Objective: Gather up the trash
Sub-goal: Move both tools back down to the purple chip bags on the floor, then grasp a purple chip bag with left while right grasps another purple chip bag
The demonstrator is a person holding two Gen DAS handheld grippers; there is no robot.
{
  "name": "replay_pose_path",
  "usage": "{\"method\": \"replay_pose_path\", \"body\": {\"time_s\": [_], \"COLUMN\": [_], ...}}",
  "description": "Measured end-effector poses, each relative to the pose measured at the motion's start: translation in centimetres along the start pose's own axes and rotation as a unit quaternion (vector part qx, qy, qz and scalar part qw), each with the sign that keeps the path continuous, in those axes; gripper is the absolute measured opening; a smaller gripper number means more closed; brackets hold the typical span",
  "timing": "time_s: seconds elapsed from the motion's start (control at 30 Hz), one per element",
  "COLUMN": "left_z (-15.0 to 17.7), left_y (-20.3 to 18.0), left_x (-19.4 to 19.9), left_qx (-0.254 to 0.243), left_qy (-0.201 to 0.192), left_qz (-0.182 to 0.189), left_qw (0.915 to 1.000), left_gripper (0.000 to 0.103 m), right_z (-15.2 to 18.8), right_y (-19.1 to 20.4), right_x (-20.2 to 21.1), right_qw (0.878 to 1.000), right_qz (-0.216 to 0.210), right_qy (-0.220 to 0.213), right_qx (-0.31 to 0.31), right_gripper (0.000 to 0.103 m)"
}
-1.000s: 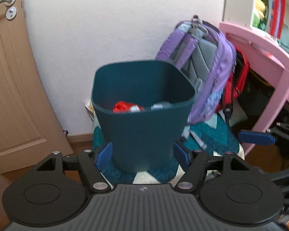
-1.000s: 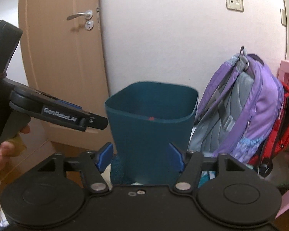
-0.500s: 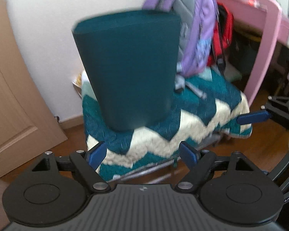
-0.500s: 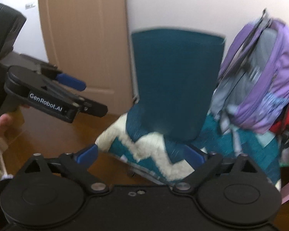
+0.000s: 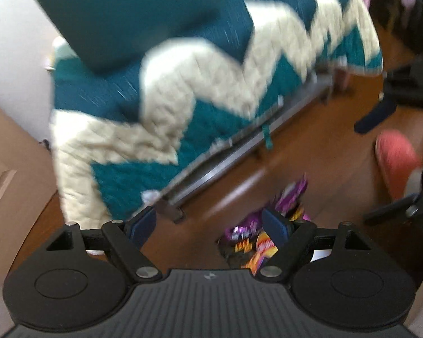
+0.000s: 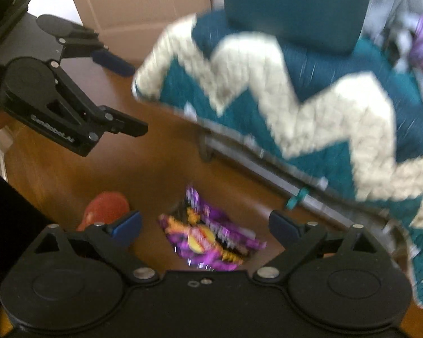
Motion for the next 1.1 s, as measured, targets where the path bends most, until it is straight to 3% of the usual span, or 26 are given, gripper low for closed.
{"method": "replay_pose_path", "body": {"time_s": [0.4, 0.6, 0.87, 0.93, 0.97, 1.1], "left_z": [5.7, 6.3, 5.7, 5.6, 5.5, 5.3], "left_y": [-6.9, -8.9, -10.8, -10.6, -10.3, -8.6], "left_x": [-14.8, -19.4, -22.4, -23.1, -23.5, -24.9], "left_qx": [-0.054, -0.107, -0.146, -0.123, -0.103, -0.001], "left_qy": [0.098, 0.077, 0.055, 0.061, 0.069, 0.109], "left_qz": [0.056, 0.043, 0.085, 0.097, 0.109, 0.146], "left_qw": [0.9921, 0.9904, 0.9841, 0.9857, 0.9863, 0.9833], "left_gripper": [0.082, 0.082, 0.082, 0.079, 0.071, 0.063], "right_z": [7.3, 9.0, 9.2, 9.1, 9.1, 8.7], "right_y": [-1.1, -1.7, -3.7, -4.4, -4.8, -6.8], "right_x": [-12.9, -17.3, -21.0, -21.6, -22.0, -23.0], "right_qw": [0.990, 0.983, 0.980, 0.981, 0.982, 0.988], "right_qz": [-0.036, -0.054, -0.057, -0.052, -0.048, -0.018], "right_qy": [0.131, 0.156, 0.154, 0.147, 0.143, 0.122], "right_qx": [0.047, 0.084, 0.110, 0.113, 0.112, 0.098], "right_gripper": [0.091, 0.088, 0.086, 0.086, 0.085, 0.080]}}
Point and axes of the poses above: each gripper's, at about its wrist camera, not at the fingertips, and x roughly against the way its jaws point, y to its left, z to its underside, the point moved 9 cm from there along -x, roughly the way its jaws point, and after that the axes turned 9 degrees about -z, right-handed, at the moved point
